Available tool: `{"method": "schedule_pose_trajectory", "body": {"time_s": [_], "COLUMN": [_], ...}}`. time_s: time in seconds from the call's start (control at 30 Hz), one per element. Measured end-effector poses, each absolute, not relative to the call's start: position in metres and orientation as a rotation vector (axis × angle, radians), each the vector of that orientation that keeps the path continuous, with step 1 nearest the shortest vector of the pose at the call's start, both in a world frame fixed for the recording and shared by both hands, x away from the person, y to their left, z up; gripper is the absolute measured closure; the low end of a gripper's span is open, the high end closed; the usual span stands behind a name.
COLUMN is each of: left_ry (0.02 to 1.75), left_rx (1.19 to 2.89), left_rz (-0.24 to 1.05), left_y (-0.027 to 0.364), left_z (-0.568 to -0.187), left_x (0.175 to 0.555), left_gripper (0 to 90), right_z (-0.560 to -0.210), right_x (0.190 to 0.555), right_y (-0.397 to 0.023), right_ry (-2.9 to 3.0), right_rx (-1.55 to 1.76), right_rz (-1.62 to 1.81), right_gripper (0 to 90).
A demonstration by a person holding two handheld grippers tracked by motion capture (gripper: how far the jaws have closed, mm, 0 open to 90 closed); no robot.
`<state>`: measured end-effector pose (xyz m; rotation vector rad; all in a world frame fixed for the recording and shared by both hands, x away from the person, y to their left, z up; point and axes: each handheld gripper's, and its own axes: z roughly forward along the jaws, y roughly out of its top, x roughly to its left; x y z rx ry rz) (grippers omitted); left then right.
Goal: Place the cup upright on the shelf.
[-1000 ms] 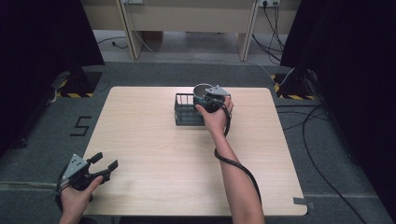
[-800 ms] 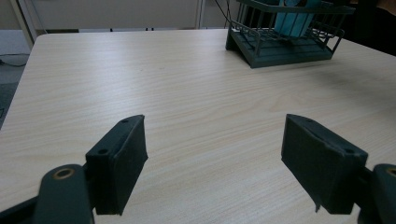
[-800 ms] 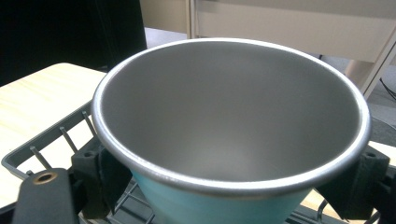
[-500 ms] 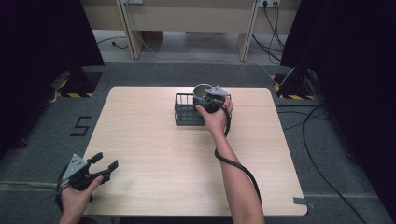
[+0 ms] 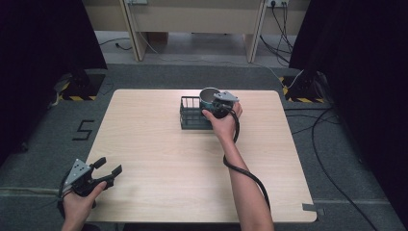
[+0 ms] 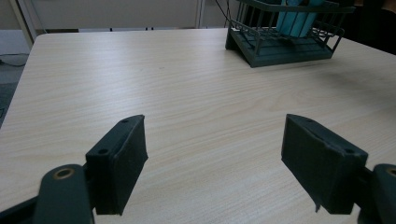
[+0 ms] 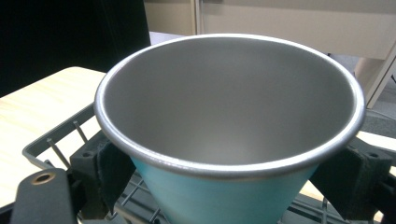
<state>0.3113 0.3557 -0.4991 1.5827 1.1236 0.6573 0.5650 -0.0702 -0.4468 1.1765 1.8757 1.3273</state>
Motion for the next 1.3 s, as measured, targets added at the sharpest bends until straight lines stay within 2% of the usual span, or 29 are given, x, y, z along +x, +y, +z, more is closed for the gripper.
{"method": "schedule_pose_trajectory", "body": {"time_s": [1.3], "left_ry": [1.119], "left_rx": [1.585], "left_rz": [0.665], "left_y": [0.355], "left_z": [-0.499], "left_x": [0.311], "left_gripper": [21.7], "right_z": [-0.433], "right_x": [0.52], "right_y": [-0.098], "right_ry": [1.878], "right_rx": [1.136], "right_rz": [1.33], "right_gripper": [15.6]}}
